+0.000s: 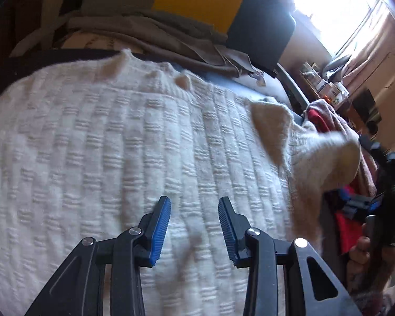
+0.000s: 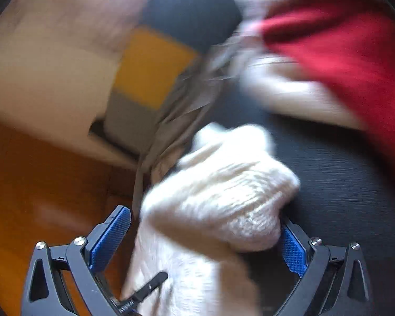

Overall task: Fold clothes
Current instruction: 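Reach the right gripper to the other sleeve by the clothes pile and grasp it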

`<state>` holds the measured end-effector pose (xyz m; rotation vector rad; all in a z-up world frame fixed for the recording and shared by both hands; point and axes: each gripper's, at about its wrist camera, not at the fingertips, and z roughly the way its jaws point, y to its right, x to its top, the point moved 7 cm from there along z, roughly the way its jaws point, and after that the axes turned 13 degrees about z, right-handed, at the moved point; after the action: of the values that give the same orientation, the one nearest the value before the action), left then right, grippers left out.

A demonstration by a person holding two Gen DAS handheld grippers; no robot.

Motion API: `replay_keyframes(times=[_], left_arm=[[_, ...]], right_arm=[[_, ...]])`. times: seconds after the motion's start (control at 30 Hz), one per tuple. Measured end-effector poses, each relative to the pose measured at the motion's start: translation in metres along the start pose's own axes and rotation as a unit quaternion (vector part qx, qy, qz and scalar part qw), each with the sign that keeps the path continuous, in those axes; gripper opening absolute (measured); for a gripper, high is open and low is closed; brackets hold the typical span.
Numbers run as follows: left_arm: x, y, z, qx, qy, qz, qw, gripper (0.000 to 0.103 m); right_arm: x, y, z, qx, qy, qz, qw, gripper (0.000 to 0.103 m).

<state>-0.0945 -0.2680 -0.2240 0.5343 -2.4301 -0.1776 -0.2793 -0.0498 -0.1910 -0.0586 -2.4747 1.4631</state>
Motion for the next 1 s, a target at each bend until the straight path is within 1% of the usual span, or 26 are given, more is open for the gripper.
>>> replay_keyframes(times=[0.03,0.07,0.1,0.17,0.23,0.27,0.3,0.33,0.4,0.47,0.53,0.6,0.63,0.7,0.73,0.77,0.8,0.83,0.9,0.97,1.0], left_arm=[[-0.002,-0.002,-0.002,0.0,0.004,0.0,1.0,0.038],[-0.004,-0.005,-0.004,0.0,0.01,-0.003,0.9999,0.038],[-0.006,-0.007,-0.007,0.002,0.016,-0.007,0.9998,0.038],[-0.011,-0.017,-0.018,0.014,0.032,-0.024,0.9991,0.038],[-0.015,-0.027,-0.032,0.031,0.05,-0.036,0.9976,0.037],[-0.016,-0.032,-0.04,0.046,0.058,-0.031,0.9968,0.038],[-0.017,-0.034,-0.046,0.052,0.065,-0.024,0.9963,0.038],[-0.016,-0.035,-0.05,0.047,0.069,-0.014,0.9964,0.038],[-0.016,-0.037,-0.058,0.042,0.077,0.003,0.9961,0.04],[-0.014,-0.043,-0.061,0.048,0.079,0.005,0.9957,0.04],[-0.015,-0.048,-0.054,0.045,0.073,-0.007,0.9963,0.041],[-0.015,-0.052,-0.048,0.043,0.066,-0.02,0.9967,0.041],[-0.017,-0.053,-0.045,0.041,0.062,-0.023,0.9969,0.041],[-0.024,-0.05,-0.037,0.042,0.057,-0.018,0.9974,0.041],[-0.027,-0.049,-0.033,0.042,0.055,-0.014,0.9975,0.041],[-0.03,-0.047,-0.031,0.045,0.055,-0.009,0.9974,0.041],[-0.032,-0.046,-0.031,0.049,0.058,-0.003,0.9971,0.042],[-0.033,-0.044,-0.031,0.053,0.062,0.004,0.9967,0.042],[-0.033,-0.043,-0.031,0.05,0.065,0.008,0.9966,0.046],[-0.033,-0.043,-0.03,0.044,0.067,0.007,0.9967,0.049],[-0.033,-0.043,-0.03,0.041,0.068,0.007,0.9968,0.049]], right_arm=[[-0.018,-0.024,0.012,-0.01,-0.009,-0.06,0.998,0.103],[-0.036,-0.048,0.025,-0.02,-0.017,-0.121,0.992,0.103],[-0.057,-0.067,0.036,-0.023,-0.035,-0.175,0.984,0.103],[-0.098,-0.083,0.064,-0.021,-0.092,-0.218,0.971,0.103],[-0.138,-0.097,0.092,-0.02,-0.149,-0.259,0.954,0.103],[-0.149,-0.094,0.102,-0.025,-0.165,-0.257,0.952,0.103],[-0.16,-0.09,0.111,-0.03,-0.18,-0.254,0.95,0.103],[-0.165,-0.088,0.116,-0.013,-0.19,-0.23,0.954,0.103],[-0.161,-0.081,0.113,-0.003,-0.197,-0.188,0.962,0.103],[-0.157,-0.079,0.094,0.006,-0.182,-0.17,0.969,0.103],[-0.151,-0.075,0.065,0.016,-0.165,-0.158,0.973,0.103],[-0.133,-0.061,0.031,0.005,-0.124,-0.152,0.981,0.103],[-0.118,-0.053,0.014,-0.01,-0.094,-0.143,0.985,0.103],[-0.083,-0.031,-0.015,-0.056,-0.033,-0.109,0.992,0.103],[-0.06,-0.013,-0.026,-0.097,0.006,-0.084,0.992,0.103],[-0.046,-0.001,-0.033,-0.129,0.029,-0.067,0.989,0.103],[-0.031,0.012,-0.035,-0.171,0.05,-0.049,0.983,0.103],[-0.017,0.026,-0.038,-0.212,0.07,-0.031,0.974,0.103],[0.005,0.039,-0.038,-0.276,0.111,-0.043,0.954,0.103],[0.018,0.045,-0.023,-0.33,0.12,-0.08,0.933,0.103],[0.02,0.046,-0.014,-0.337,0.118,-0.08,0.931,0.103]])
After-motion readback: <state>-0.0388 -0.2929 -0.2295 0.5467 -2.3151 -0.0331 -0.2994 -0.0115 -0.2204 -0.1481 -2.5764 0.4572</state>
